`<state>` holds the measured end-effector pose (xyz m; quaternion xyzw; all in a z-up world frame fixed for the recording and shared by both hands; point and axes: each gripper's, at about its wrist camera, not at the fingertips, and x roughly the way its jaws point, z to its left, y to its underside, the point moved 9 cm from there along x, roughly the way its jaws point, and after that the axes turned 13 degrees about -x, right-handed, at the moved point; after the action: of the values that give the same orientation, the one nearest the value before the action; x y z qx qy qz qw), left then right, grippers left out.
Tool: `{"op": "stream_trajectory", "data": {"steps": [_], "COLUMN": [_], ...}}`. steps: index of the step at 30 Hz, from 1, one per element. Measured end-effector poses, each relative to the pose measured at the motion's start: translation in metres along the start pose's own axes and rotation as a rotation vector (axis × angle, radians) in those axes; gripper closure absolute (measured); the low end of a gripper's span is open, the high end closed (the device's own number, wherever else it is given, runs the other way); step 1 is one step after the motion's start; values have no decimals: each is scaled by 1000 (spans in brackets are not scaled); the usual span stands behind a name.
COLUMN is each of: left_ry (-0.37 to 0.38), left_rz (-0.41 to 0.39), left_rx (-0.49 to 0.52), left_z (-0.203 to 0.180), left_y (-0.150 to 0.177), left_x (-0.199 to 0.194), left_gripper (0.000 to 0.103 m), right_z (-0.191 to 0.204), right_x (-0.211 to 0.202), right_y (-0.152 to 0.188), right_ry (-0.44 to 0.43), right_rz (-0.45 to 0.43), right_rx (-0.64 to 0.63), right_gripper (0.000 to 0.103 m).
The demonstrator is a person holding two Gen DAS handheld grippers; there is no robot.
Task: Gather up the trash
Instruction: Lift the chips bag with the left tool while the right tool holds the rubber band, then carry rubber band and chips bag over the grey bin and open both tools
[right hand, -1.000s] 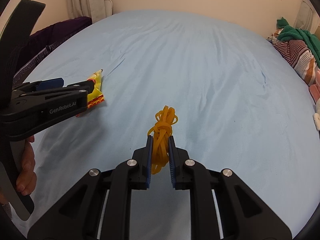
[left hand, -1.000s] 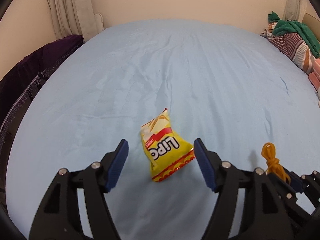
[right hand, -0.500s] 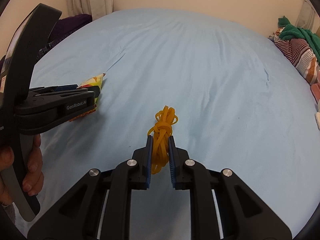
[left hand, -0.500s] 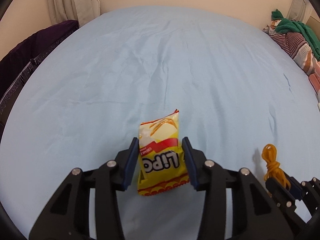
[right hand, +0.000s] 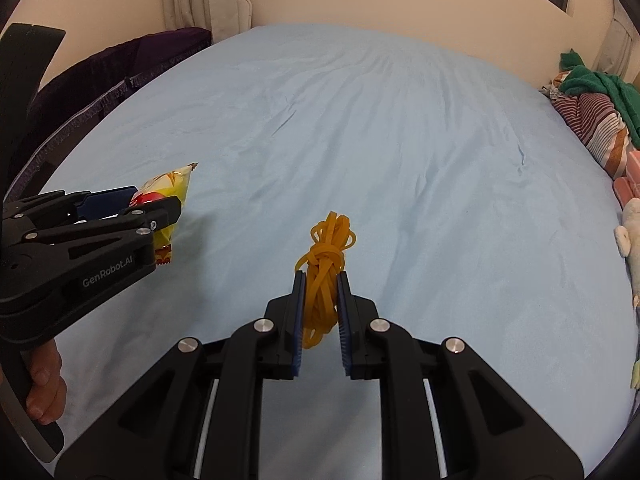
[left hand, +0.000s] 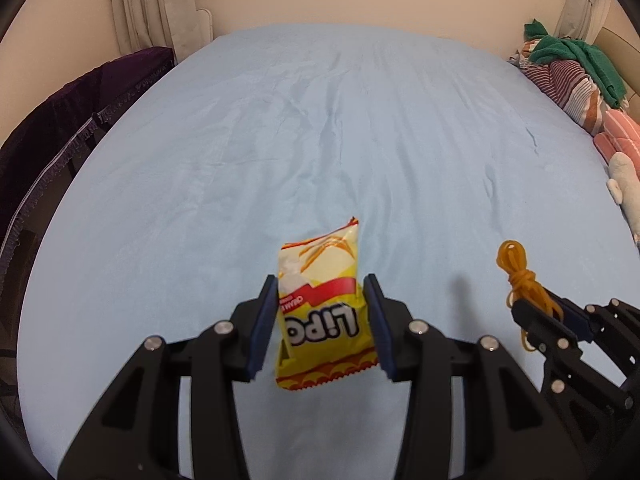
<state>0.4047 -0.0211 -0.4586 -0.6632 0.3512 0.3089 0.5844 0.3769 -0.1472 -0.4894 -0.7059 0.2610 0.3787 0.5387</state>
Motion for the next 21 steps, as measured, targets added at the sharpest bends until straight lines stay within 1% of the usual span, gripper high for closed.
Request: {"op": "stream_trajectory", "data": {"steps": [3,7,11,14,16,21], "left_ry": [-12,-45,-99,-146,-179,-276], "left_rz": [-1,4,2,1,0,-20], "left_rx": [-21,-63,-106,-171,-234,-380], "left_z": [18,52,97,134,163,235], "left_y": [16,48,83,110,129,181], "left_x": [-27,-64,-99,-126,-147,-199], "left_gripper": [60,60,60,60,60,60], "right_z": [21,52,95,134,165,250], "right_x": [-26,-57,-83,-100,-113,-146], "right_y": [6,15,26,33,37,46], "right_ry": [-14,-43,-86,-132,-168,-276], "right_rz": [-11,-21,-25,-34,-44,-82], "right_rx": [-32,-95,-189,-265,-322,-455], "right_gripper": [89,89,89,89,89,89]}}
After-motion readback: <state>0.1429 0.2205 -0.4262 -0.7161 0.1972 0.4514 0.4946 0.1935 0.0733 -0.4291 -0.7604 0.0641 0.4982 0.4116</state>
